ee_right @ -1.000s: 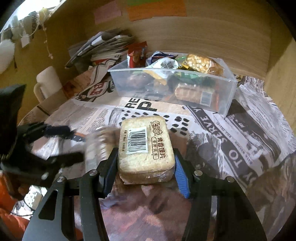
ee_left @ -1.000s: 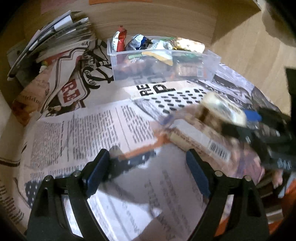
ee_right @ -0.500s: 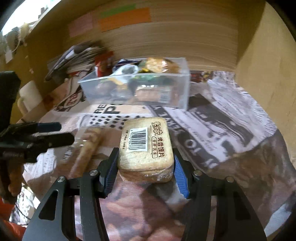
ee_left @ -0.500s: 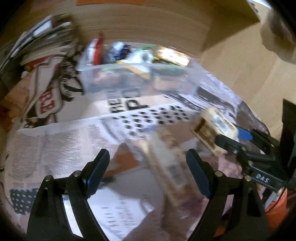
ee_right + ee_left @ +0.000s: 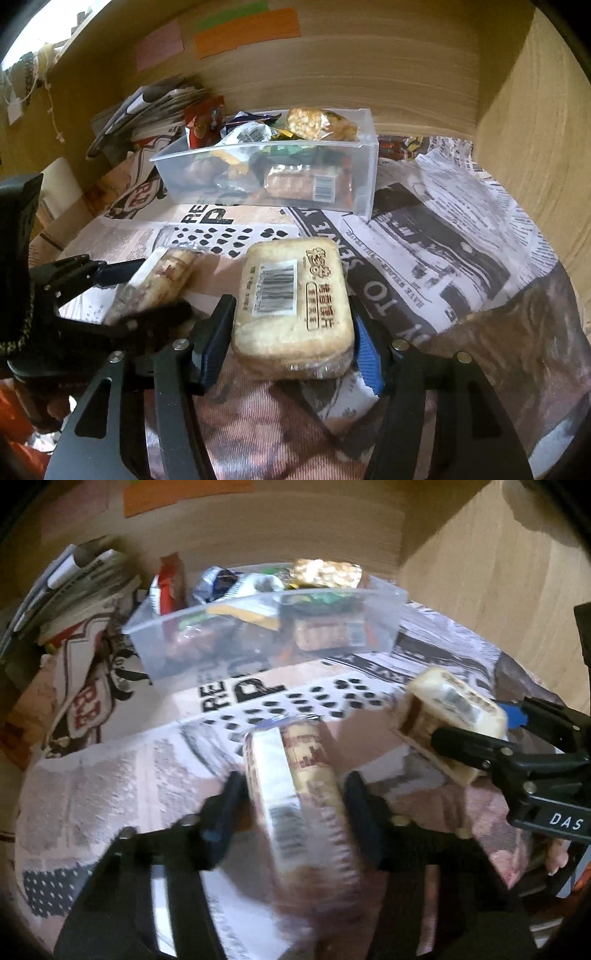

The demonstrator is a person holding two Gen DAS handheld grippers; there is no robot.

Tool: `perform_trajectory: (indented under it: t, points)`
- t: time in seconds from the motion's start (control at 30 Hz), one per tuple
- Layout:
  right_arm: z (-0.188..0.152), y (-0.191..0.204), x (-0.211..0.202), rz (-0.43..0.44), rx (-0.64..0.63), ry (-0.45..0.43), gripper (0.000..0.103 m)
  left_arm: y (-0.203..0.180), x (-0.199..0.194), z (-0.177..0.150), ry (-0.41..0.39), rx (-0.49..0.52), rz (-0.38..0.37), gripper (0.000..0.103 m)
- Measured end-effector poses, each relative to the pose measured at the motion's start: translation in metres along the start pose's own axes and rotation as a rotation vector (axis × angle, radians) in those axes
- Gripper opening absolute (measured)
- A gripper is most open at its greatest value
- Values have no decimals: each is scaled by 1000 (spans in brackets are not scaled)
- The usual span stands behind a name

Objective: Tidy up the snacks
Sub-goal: 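Lower the brown bar into the box with the left tool while the right tool drops the biscuit pack there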

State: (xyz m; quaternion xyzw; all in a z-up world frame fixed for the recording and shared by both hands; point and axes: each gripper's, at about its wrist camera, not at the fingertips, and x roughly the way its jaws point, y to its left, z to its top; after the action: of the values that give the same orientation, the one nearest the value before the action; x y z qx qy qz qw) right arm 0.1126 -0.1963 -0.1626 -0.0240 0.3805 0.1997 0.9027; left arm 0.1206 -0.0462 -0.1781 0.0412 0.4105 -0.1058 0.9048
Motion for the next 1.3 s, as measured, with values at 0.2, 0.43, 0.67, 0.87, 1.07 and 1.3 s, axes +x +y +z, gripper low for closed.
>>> perform_trajectory:
  t: [0.2, 0.43, 0.67, 0.87, 1.07, 1.3]
  points:
    - [6, -3, 2, 38, 21, -1, 52, 18, -2, 5, -7, -15, 24, 45]
    - [31, 0, -9, 46, 12, -67, 52, 24, -21, 33, -78, -26, 8, 45]
    - [65, -1, -26, 51, -2, -169, 52, 30, -41, 71, -175, -42, -9, 45]
    - [94, -2, -35, 45, -17, -236, 52, 38, -48, 102, -225, -66, -33, 45]
    - [118, -3, -34, 43, -28, -278, 52, 48, -47, 130, -255, -86, -60, 45]
    - [142, -2, -12, 48, -33, -277, 52, 53, -29, 160, -260, -77, -62, 45]
